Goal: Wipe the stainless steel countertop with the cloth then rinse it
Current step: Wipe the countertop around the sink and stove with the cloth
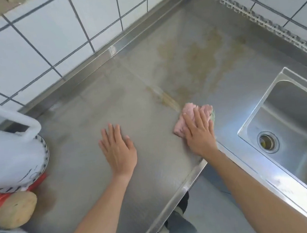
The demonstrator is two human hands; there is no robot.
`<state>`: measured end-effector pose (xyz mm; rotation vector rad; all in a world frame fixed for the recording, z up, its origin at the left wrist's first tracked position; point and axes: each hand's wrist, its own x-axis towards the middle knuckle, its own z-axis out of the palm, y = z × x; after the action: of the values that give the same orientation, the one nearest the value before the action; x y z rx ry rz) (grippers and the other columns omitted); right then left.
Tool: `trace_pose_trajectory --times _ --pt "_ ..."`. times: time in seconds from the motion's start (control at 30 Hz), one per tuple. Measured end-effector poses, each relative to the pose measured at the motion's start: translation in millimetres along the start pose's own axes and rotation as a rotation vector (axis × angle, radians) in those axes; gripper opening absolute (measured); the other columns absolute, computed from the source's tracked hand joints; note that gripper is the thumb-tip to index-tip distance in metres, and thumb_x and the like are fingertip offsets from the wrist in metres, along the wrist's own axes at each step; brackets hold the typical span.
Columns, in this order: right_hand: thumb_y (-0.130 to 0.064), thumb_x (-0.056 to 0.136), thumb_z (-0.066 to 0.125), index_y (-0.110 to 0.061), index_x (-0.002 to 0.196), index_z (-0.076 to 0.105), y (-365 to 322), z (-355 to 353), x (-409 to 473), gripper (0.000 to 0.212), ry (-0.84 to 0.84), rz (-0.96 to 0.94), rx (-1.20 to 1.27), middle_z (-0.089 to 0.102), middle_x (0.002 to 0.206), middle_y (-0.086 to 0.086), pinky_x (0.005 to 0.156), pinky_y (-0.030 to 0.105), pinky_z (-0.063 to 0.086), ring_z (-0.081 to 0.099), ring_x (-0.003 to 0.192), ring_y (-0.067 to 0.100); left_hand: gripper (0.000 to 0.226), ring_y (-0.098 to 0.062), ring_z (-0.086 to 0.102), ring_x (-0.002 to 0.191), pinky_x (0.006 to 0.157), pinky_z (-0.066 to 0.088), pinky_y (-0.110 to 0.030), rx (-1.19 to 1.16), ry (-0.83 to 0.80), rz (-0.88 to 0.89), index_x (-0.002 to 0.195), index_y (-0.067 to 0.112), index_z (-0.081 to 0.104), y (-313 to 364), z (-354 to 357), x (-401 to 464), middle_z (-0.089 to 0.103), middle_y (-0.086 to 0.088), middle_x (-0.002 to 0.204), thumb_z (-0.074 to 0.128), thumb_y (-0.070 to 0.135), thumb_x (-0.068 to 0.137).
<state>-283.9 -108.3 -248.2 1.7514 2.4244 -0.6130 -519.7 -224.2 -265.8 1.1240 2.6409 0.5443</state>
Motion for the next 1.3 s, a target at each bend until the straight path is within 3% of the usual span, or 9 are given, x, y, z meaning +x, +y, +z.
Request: trace_pose_trajectory --times 0.07,0.17,0.37,0.5,0.67,0.83,1.0,1.13,1.3 --pt "-0.041 0.111 0.026 -0.036 0.164 0.015 -39 7 25 0.054 0.007 0.030 0.042 -0.007 0.174 0.005 0.128 0.053 -0.005 -0.014 0.160 0.028 0.058 -0.033 0.012 0.160 0.128 0.007 -0.059 0.012 0.015 -0.111 0.157 0.013 0.038 18 12 6 0.025 -0.007 0.170 0.049 0.028 0.102" --pt "-0.039 0.111 0.029 -0.033 0.164 0.019 -73 27 20 0.054 -0.002 -0.194 -0.005 -0.004 0.174 0.006 0.128 0.054 -0.003 -0.012 0.160 0.028 0.061 -0.033 0.010 0.161 0.127 0.008 -0.063 0.060 0.073 -0.209 0.158 0.017 0.037 31 30 9 0.024 -0.005 0.171 0.043 0.037 0.101" --pt "-0.044 0.112 0.027 -0.038 0.164 0.016 21 19 -29 0.053 -0.015 -0.506 -0.108 0.010 0.174 0.003 0.127 0.052 0.016 0.004 0.161 0.025 0.061 -0.032 0.017 0.160 0.126 0.012 -0.063 0.158 0.178 -0.199 0.155 0.020 0.039 24 48 10 0.032 -0.005 0.168 0.037 0.044 0.100" --pt "-0.043 0.107 0.026 -0.032 0.162 0.024 66 -19 12 0.055 -0.032 -0.274 -0.101 0.014 0.172 0.007 0.124 0.056 0.025 0.009 0.160 0.028 0.060 -0.031 0.017 0.160 0.126 0.013 -0.062 0.183 0.193 -0.206 0.155 0.021 0.039 23 53 10 0.032 -0.004 0.168 0.037 0.044 0.100" --pt "-0.040 0.110 0.030 -0.034 0.165 0.012 -5 -26 110 0.057 -0.005 -0.036 0.006 -0.006 0.174 0.007 0.128 0.055 0.001 -0.013 0.160 0.027 0.060 -0.032 0.017 0.159 0.126 0.013 -0.061 0.194 0.215 -0.201 0.155 0.021 0.038 22 55 10 0.031 -0.004 0.168 0.037 0.042 0.100" --pt "-0.041 0.110 0.031 -0.035 0.163 0.020 -88 6 108 0.055 -0.031 -0.409 -0.053 -0.001 0.174 0.004 0.128 0.053 -0.001 -0.010 0.161 0.026 0.059 -0.030 0.015 0.160 0.127 0.012 -0.061 0.210 0.221 -0.202 0.155 0.021 0.037 24 53 9 0.031 -0.004 0.168 0.036 0.042 0.100" --pt "-0.046 0.111 0.030 -0.038 0.163 0.020 -15 4 63 0.054 -0.056 -0.662 -0.134 0.006 0.174 0.002 0.130 0.048 0.011 -0.001 0.161 0.022 0.059 -0.031 0.016 0.160 0.127 0.012 -0.061 0.206 0.217 -0.210 0.156 0.020 0.038 27 50 8 0.031 -0.004 0.168 0.036 0.040 0.100" --pt "-0.047 0.107 0.022 -0.035 0.162 0.025 34 -31 93 0.057 -0.088 -0.478 -0.153 0.010 0.173 0.003 0.126 0.054 0.020 0.006 0.161 0.025 0.059 -0.030 0.016 0.160 0.127 0.011 -0.060 0.213 0.216 -0.214 0.156 0.019 0.038 29 48 8 0.031 -0.004 0.168 0.036 0.040 0.101" --pt "-0.043 0.110 0.028 -0.036 0.164 0.011 -39 -38 171 0.058 -0.042 -0.191 -0.058 -0.006 0.174 0.004 0.128 0.056 -0.002 -0.013 0.160 0.026 0.059 -0.030 0.015 0.160 0.128 0.010 -0.058 0.233 0.214 -0.208 0.156 0.019 0.038 29 48 8 0.031 -0.005 0.168 0.036 0.040 0.101"
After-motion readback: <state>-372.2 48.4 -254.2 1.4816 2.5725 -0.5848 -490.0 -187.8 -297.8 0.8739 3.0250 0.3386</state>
